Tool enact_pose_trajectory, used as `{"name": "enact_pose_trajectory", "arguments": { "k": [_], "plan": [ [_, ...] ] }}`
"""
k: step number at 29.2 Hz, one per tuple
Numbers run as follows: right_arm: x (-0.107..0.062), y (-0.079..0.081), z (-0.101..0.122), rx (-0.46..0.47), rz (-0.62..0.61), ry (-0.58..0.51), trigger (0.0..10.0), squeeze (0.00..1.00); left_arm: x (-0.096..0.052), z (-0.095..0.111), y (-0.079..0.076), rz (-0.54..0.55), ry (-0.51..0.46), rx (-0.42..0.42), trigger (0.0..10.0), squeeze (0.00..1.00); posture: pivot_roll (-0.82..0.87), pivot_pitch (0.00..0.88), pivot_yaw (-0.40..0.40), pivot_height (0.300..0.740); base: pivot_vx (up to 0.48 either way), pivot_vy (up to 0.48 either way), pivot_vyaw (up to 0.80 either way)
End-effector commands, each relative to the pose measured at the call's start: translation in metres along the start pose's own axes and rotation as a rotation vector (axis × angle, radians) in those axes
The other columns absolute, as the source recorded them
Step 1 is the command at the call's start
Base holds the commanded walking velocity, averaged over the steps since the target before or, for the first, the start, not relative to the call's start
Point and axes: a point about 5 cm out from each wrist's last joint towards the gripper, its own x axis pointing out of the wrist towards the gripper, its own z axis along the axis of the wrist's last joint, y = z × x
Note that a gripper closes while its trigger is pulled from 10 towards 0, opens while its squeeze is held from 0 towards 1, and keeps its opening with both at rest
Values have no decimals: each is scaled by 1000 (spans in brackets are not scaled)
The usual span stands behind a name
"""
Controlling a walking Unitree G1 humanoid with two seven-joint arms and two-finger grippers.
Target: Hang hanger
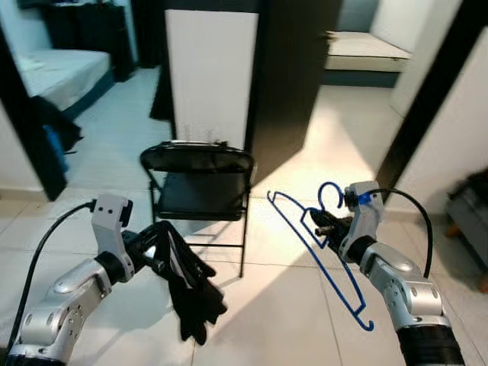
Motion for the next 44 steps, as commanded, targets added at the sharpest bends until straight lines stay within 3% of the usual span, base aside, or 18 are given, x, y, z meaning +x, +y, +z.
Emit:
{"name": "enact_pose_trajectory", "arguments": {
  "k": [1,18,40,41,44],
  "plan": [
    [4,5,2,-12,18,-12,10000,0,0,-1,3,6,7,-11,10000,0,62,0,-31,740,0,0,-800],
    [0,-4,5,-20,-4,-7,10000,0,1,6,2,-7,-16,-63,10000,0,50,64,-31,740,0,0,-800],
    [0,-3,6,-12,2,-15,10000,0,0,9,3,-1,-24,-72,10000,0,46,61,-27,740,0,0,-800],
    [-1,-2,8,-6,9,-30,10000,0,0,9,3,6,-20,-62,10000,0,44,54,-24,740,0,0,-800],
    [-8,6,14,23,126,-60,10000,0,-2,22,12,107,-60,87,10000,0,21,44,-17,740,0,0,0]
  ]
}}
